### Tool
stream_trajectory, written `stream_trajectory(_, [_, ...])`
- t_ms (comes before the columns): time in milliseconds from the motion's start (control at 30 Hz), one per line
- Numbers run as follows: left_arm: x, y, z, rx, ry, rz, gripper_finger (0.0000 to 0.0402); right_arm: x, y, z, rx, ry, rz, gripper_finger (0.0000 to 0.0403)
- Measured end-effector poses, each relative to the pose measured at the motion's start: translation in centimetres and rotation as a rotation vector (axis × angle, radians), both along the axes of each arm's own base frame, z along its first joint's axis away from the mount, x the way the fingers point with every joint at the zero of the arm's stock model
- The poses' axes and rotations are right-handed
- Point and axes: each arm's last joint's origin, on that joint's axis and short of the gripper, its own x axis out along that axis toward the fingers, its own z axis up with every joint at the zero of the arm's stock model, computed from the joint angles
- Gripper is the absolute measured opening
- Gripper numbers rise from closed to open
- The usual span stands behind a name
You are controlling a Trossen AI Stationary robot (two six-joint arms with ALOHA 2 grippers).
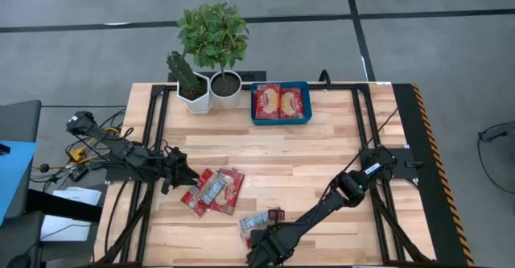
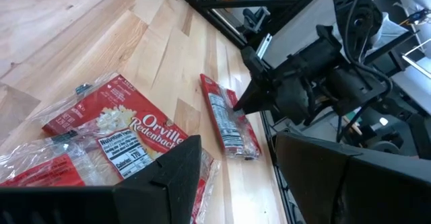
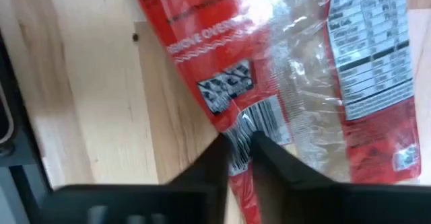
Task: Sort popcorn bags into baskets
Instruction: Put the red popcorn bag into the blue container
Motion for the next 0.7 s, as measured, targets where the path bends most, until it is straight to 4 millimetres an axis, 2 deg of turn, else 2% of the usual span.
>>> stream_trajectory(33, [0.0, 0.0, 0.0, 0.000, 0.000, 0.000, 0.0183, 0.0, -0.1, 0.0, 0.002, 0.006, -0.001, 0.0030])
stream_trajectory(100, [0.0, 0.0, 0.0, 0.000, 0.000, 0.000, 0.0183, 0.0, -0.4, 0.4, 0.014, 0.020, 0.013, 0.0013])
stream_trajectory(367, [0.0, 0.0, 0.0, 0.000, 0.000, 0.001, 0.0183, -0.2, -0.8, 2.0, 0.194, 0.132, 0.199, 0.0004])
stream_trajectory(533, [0.0, 0.0, 0.0, 0.000, 0.000, 0.001, 0.0183, -0.5, -1.7, 5.2, 0.309, 0.132, 0.296, 0.0003])
stream_trajectory(700, [0.0, 0.0, 0.0, 0.000, 0.000, 0.001, 0.0183, 0.1, -4.4, 8.9, 0.356, 0.062, 0.274, 0.0002])
